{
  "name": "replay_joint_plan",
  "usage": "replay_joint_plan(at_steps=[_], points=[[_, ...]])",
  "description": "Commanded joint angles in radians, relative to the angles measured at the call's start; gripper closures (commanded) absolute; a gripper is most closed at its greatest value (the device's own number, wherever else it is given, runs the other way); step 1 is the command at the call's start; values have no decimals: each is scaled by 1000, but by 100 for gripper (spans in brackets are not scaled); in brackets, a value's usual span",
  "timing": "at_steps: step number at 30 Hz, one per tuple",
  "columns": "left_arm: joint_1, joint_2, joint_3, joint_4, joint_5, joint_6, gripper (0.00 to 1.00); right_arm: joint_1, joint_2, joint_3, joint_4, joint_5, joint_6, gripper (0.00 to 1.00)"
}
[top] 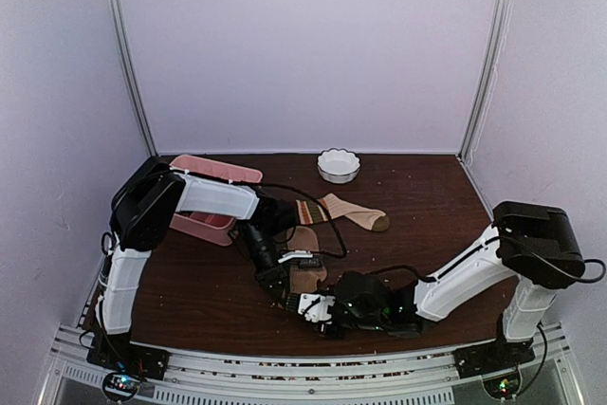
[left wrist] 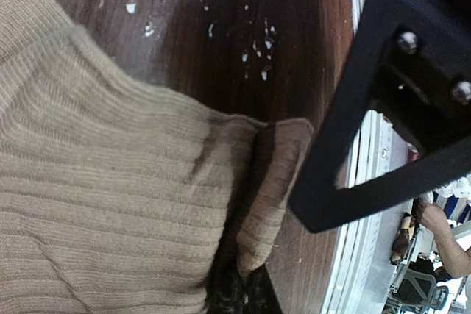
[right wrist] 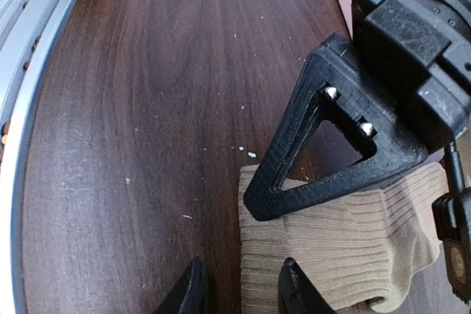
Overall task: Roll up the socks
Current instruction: Roll the sock at the center of the board.
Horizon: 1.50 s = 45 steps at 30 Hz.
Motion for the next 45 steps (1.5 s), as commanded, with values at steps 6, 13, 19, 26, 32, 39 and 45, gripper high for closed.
replay_joint_plan(at_steps=[6,13,19,26,32,39,45], points=[[14,72,-16,31,-141,26,100,-52,65,25,-32,-57,-22,71],[14,72,-12,11,-128,50,100,-73,103,18,-36,-91,20,76],[21,55,-8,1,-113,70,75,-130,132,18,-83,-234,131,87],[103,-115,-70,59,22,133,45,-174,163,-28,-68,-386,309,100],[115,-296,-227,237,20,166,43,-189,157,-55,-31,-453,480,100],[40,-384,-360,312,-12,267,49,-236,188,-4,-104,-532,698,100],[-48,-404,-409,417,-129,254,54,-295,239,0,-92,-608,847,100]])
